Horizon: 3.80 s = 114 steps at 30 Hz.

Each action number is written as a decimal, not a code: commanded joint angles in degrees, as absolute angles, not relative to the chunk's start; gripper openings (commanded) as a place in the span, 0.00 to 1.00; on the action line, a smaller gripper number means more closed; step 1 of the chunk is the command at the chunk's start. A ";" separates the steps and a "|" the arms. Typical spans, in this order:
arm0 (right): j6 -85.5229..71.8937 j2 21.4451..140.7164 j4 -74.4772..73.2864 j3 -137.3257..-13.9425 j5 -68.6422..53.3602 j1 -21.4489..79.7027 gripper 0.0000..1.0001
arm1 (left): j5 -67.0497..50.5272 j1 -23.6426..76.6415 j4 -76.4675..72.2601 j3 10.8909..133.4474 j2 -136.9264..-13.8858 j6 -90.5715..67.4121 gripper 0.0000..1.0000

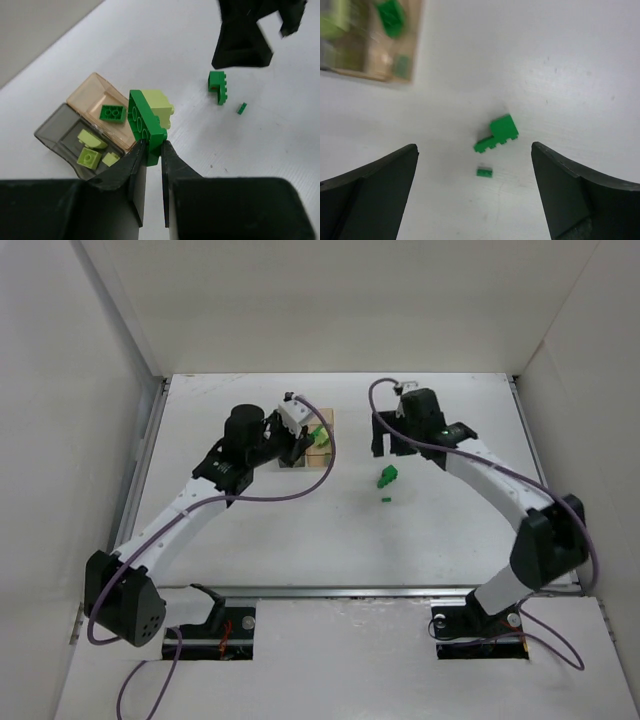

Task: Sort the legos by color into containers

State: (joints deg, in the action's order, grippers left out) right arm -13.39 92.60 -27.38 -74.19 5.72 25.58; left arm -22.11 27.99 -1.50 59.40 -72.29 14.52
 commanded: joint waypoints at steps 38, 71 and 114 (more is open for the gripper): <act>-6.59 83.50 2.37 -78.75 -20.56 33.93 0.21 | -34.80 28.30 -10.63 65.30 -66.97 5.19 0.00; -9.40 78.49 -0.26 -62.14 -9.13 33.40 0.00 | -16.15 26.37 -15.11 62.93 -91.85 7.91 0.14; -16.44 122.53 -2.37 -105.56 -11.34 38.76 0.98 | 9.06 15.38 12.93 68.55 -78.49 -6.34 1.00</act>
State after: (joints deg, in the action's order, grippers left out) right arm -16.47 127.92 -3.95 -104.20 -10.41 38.37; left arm 11.66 15.64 14.83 67.20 -79.85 -7.07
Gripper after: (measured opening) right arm 0.975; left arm 0.997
